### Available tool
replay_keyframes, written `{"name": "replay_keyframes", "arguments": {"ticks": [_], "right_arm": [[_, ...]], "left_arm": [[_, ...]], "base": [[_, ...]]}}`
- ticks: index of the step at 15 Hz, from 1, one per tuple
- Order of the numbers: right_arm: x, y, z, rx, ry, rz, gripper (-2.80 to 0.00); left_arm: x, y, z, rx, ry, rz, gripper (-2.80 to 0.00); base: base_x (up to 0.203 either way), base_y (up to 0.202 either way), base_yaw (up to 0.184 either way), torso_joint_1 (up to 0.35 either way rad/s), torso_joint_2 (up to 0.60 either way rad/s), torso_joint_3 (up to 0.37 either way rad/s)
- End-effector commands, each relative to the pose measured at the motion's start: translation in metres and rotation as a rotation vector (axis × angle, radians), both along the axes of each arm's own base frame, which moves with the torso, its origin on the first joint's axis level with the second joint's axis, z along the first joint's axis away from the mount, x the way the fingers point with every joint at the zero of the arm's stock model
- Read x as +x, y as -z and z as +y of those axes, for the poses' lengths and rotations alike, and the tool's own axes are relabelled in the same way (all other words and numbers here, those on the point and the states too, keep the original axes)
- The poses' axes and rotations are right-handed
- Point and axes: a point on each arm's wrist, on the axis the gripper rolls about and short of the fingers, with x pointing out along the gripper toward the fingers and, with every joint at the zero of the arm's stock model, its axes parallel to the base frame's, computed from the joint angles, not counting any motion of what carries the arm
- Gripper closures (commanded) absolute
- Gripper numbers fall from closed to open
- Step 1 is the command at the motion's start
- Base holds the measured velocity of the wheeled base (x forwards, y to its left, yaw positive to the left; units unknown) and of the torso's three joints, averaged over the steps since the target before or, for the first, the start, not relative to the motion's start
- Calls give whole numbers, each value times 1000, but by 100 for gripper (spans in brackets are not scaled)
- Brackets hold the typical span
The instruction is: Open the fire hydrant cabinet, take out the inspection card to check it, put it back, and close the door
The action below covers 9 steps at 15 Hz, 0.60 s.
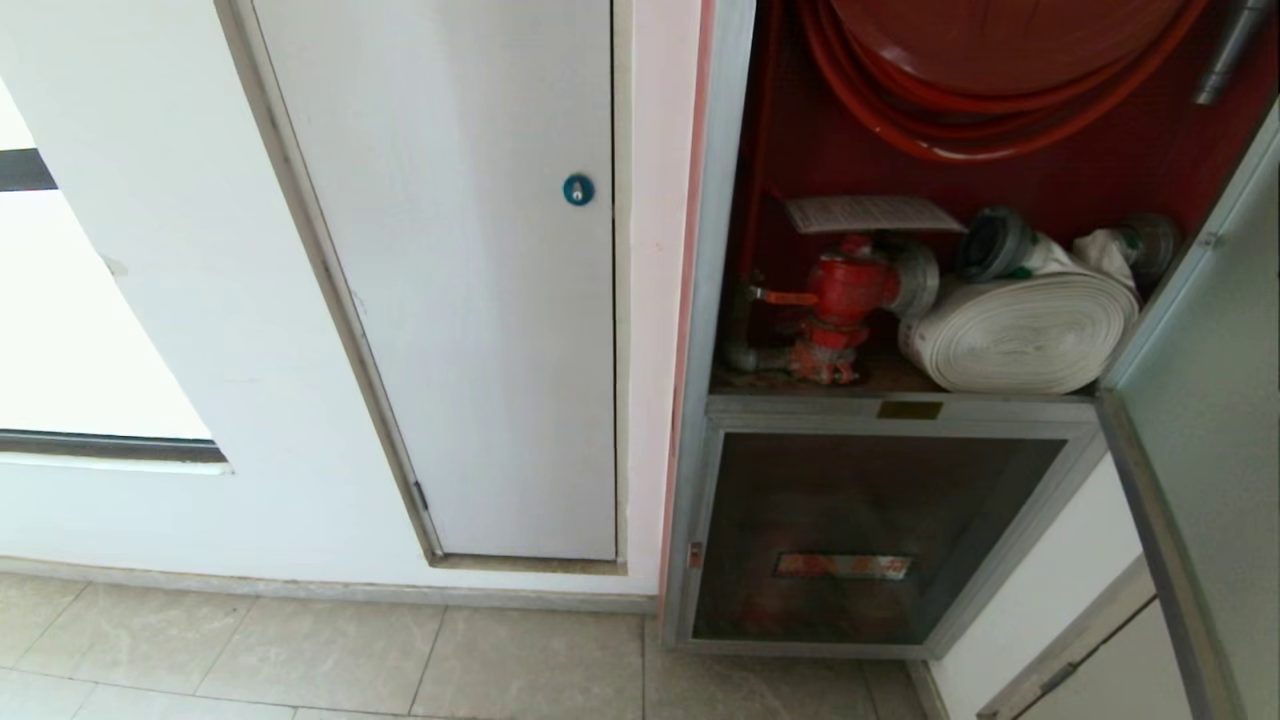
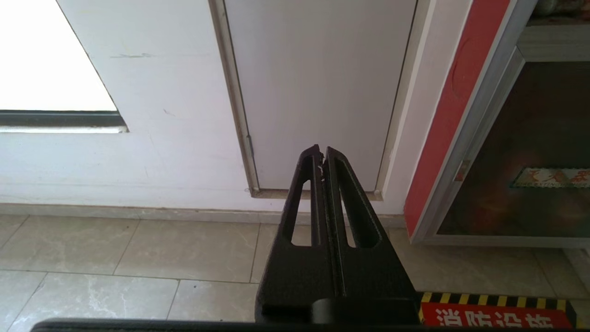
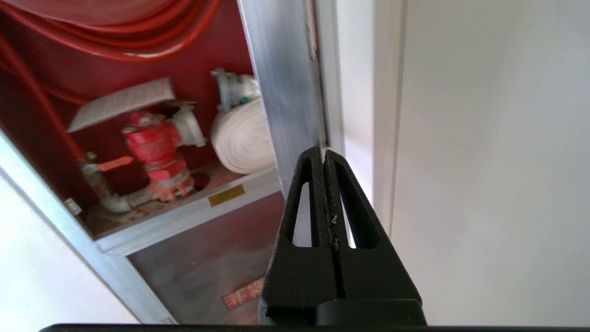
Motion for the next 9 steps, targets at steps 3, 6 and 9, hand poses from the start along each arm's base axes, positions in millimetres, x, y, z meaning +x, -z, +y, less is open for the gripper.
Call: {"name": "replay_keyframes", "arguments": {"ticks": [3, 6, 9], "right_arm": [[-10, 2, 3, -1, 42, -29, 0], [-9, 1, 6, 2, 102, -27, 0], [-20, 4, 8, -7, 100, -65, 0]], "left_arm": [[1, 4, 0, 0, 0, 14, 0], [1, 4, 0, 0, 0, 14, 0], [1, 4, 0, 0, 0, 14, 0]], "base": [[0, 0, 0, 0, 0, 0], [0, 0, 0, 0, 0, 0], [0, 0, 0, 0, 0, 0]]}}
